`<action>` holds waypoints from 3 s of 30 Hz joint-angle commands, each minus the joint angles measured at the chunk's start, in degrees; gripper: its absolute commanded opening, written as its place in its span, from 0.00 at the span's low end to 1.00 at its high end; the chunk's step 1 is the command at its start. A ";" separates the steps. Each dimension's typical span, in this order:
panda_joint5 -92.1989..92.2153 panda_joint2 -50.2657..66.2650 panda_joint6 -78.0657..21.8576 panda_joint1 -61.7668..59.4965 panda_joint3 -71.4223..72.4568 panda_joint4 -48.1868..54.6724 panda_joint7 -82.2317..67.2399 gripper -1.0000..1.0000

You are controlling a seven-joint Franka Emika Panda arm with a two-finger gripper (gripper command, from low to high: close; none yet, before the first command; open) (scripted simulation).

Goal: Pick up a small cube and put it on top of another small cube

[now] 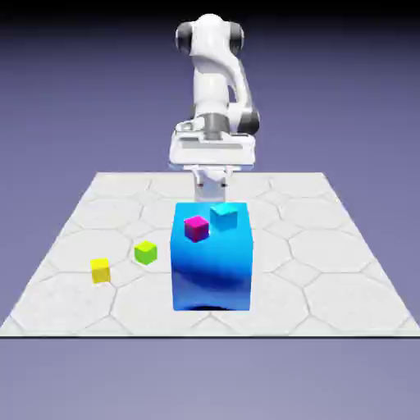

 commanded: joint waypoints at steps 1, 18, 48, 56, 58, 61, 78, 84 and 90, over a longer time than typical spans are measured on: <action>-1.85 2.02 -1.13 -1.21 -0.47 1.43 -1.63 0.50; -16.61 37.32 -23.12 -21.14 -13.06 18.30 -33.75 0.50; -1.75 34.95 -34.61 -48.10 4.21 14.97 -39.49 0.00; 7.37 26.50 -38.00 -63.70 20.82 10.66 -36.35 0.00; 9.65 24.39 -38.85 -67.61 24.97 9.58 -35.57 0.00; 13.07 21.22 -40.12 -73.46 31.20 7.97 -34.39 0.00; 30.71 4.88 -46.68 -103.64 63.32 -0.37 -28.33 0.00; 25.87 8.46 -43.93 -92.28 50.87 -0.92 -24.69 0.00; 21.02 12.03 -41.17 -80.93 38.42 -1.48 -21.05 0.00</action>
